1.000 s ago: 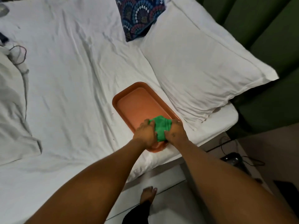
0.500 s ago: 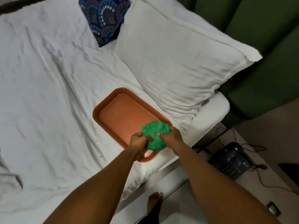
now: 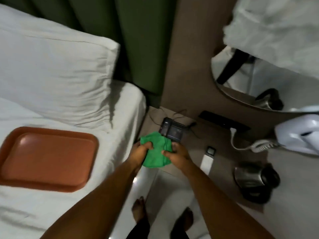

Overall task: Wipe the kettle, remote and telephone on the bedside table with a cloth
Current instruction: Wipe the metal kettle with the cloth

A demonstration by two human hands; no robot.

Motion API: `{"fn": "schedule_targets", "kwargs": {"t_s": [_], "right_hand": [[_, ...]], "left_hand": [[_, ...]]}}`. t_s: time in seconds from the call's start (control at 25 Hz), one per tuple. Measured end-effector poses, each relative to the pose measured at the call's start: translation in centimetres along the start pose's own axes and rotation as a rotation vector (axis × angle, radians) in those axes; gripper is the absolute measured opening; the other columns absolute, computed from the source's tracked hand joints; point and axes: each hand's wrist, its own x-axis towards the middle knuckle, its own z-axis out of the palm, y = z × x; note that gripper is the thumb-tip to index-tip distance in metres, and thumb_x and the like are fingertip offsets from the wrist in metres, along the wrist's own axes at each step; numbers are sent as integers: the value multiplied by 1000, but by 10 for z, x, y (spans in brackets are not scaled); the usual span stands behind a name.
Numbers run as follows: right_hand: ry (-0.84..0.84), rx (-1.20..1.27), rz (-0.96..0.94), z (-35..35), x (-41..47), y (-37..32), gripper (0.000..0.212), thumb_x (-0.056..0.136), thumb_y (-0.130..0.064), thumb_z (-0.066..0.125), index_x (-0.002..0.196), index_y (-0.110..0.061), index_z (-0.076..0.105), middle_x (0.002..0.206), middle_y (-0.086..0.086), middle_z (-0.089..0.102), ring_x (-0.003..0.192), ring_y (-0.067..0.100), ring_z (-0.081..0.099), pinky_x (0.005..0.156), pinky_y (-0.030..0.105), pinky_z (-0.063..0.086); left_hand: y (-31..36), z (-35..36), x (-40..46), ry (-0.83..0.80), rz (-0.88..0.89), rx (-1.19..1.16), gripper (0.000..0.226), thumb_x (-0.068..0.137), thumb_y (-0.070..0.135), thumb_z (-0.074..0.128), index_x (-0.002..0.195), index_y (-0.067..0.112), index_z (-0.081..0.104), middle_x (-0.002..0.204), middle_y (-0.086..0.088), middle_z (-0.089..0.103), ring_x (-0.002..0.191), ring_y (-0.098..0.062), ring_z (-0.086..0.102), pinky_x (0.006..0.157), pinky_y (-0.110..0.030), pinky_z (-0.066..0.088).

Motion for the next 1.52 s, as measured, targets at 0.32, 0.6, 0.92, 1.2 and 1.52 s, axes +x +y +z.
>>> {"fn": "schedule_targets", "kwargs": {"t_s": [0.32, 0.6, 0.92, 1.2, 1.52], "right_hand": [[664, -251, 176, -248, -34, 169, 39, 84, -16, 64, 121, -5, 56, 121, 20, 60, 113, 33, 55, 99, 31, 38], [821, -479, 332, -346, 24, 264, 51, 96, -41, 39, 133, -6, 45, 138, 24, 48, 130, 39, 40, 108, 49, 33], [942, -535, 118, -330, 35, 280, 43, 97, -35, 36, 127, -11, 55, 116, 17, 67, 105, 31, 63, 85, 34, 47], [987, -587, 67, -330, 36, 284, 44, 97, -31, 31, 127, -12, 56, 115, 16, 68, 101, 31, 64, 83, 38, 52], [975, -563, 66, -330, 37, 283, 43, 97, -29, 31, 126, -11, 56, 115, 17, 67, 105, 32, 62, 86, 40, 52]], "left_hand": [[-139, 195, 36, -137, -129, 236, 39, 79, -1, 50, 115, 4, 64, 96, -14, 74, 91, -31, 71, 75, -35, 59], [-255, 261, 79, -85, -120, 345, 32, 93, 5, 55, 122, 18, 56, 109, -9, 64, 92, -22, 62, 76, -34, 53], [-295, 300, 106, -87, -15, 405, 41, 92, -5, 58, 131, 6, 60, 119, -13, 68, 114, -34, 63, 96, -39, 55], [-317, 387, 124, -440, -257, -74, 61, 109, 39, 22, 151, -2, 40, 155, -26, 43, 145, -39, 41, 123, -49, 30], [-342, 371, 92, -335, -9, 197, 43, 93, 48, 49, 132, 34, 59, 140, -8, 59, 127, -20, 59, 104, -38, 51]]}}
